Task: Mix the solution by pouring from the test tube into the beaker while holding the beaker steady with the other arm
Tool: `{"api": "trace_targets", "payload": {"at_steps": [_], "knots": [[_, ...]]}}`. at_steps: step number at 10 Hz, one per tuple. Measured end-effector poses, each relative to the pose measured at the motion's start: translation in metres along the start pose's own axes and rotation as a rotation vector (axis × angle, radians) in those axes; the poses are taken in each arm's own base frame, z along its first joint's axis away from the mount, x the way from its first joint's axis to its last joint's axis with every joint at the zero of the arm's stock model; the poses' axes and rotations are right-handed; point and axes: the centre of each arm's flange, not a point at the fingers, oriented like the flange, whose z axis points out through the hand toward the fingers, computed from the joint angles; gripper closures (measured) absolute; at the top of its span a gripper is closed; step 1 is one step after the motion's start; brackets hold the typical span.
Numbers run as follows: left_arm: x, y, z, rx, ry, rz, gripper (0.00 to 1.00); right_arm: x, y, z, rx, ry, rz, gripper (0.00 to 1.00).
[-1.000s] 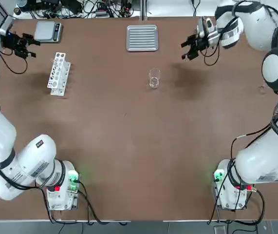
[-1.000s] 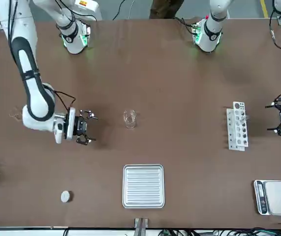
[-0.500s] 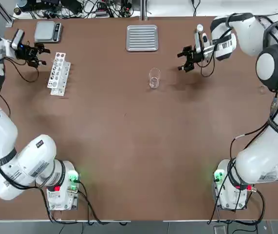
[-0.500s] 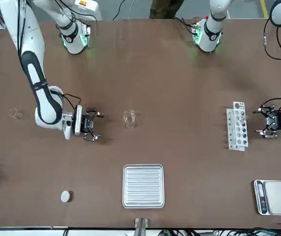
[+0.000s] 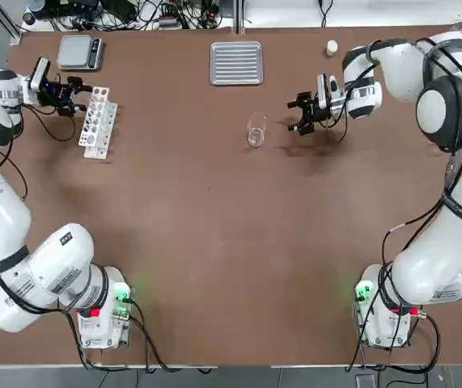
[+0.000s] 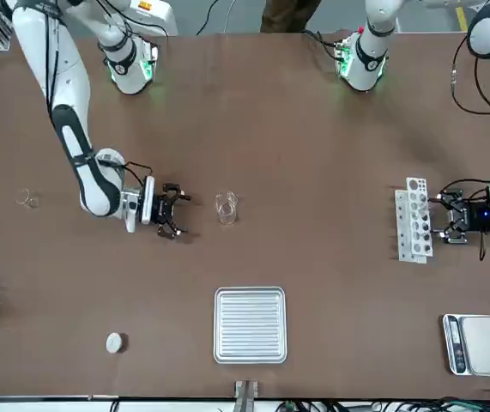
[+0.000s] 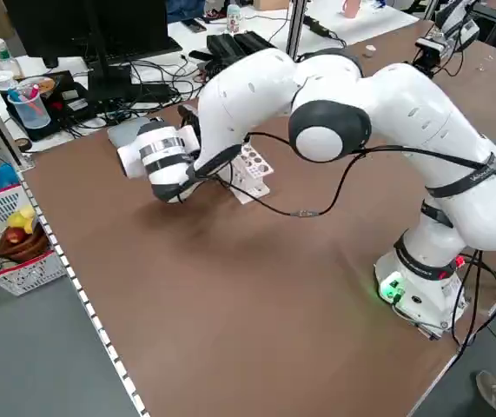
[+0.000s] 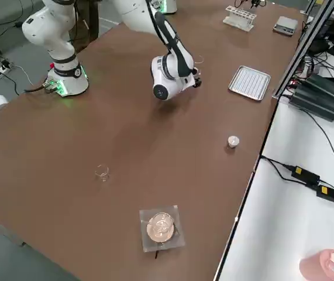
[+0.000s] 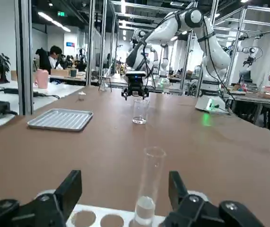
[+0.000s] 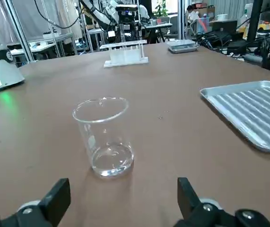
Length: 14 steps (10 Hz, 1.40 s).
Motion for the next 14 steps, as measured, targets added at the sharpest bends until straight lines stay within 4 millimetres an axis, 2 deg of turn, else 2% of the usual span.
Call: {"api": "trace_targets", "payload": {"at_steps": [2, 4, 6, 9, 11, 14], "knots": [[-0.011, 0.004, 0.011, -0.008, 0.030, 0.032, 0.29, -0.012, -0.014, 0.028, 0.019, 0.012, 0.018, 0.00], [-0.015, 0.005, 0.021, -0.018, 0.052, 0.050, 0.30, -0.011, -0.025, 0.054, 0.020, 0.033, -0.004, 0.01], [-0.014, 0.004, 0.024, -0.020, 0.056, 0.055, 0.41, -0.006, -0.032, 0.069, 0.012, 0.049, -0.022, 0.01], [-0.016, 0.006, 0.024, -0.019, 0.060, 0.052, 0.47, -0.006, -0.031, 0.071, -0.005, 0.054, -0.029, 0.01], [-0.017, 0.006, 0.022, -0.016, 0.060, 0.052, 0.46, -0.007, -0.027, 0.069, -0.034, 0.064, -0.044, 0.01], [-0.017, 0.007, 0.021, -0.014, 0.060, 0.051, 0.56, -0.007, -0.021, 0.069, -0.077, 0.068, -0.044, 0.01]]}}
